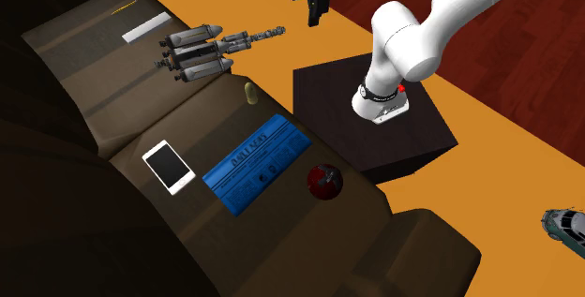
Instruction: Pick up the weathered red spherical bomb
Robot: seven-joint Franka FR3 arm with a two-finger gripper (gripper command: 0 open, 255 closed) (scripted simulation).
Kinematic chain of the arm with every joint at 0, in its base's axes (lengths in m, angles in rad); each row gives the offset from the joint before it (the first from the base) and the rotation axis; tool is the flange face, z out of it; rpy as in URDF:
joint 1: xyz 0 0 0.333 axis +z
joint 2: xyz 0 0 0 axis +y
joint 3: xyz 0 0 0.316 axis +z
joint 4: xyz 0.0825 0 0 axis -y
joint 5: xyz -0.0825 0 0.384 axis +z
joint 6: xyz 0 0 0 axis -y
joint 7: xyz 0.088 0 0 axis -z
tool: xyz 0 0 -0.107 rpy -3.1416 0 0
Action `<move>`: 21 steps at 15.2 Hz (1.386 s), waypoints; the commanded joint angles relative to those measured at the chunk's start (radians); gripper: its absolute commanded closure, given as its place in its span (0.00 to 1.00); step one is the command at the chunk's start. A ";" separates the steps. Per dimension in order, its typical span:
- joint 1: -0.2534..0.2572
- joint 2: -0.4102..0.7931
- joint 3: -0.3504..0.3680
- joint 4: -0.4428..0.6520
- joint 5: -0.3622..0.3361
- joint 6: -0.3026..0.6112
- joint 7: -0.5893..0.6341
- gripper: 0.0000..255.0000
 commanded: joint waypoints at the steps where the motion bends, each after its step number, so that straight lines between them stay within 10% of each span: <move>1: 0.000 0.000 0.000 0.000 0.000 0.000 0.000 0.00; 21: 0.218 -0.018 0.436 -0.417 0.211 0.548 0.232 0.00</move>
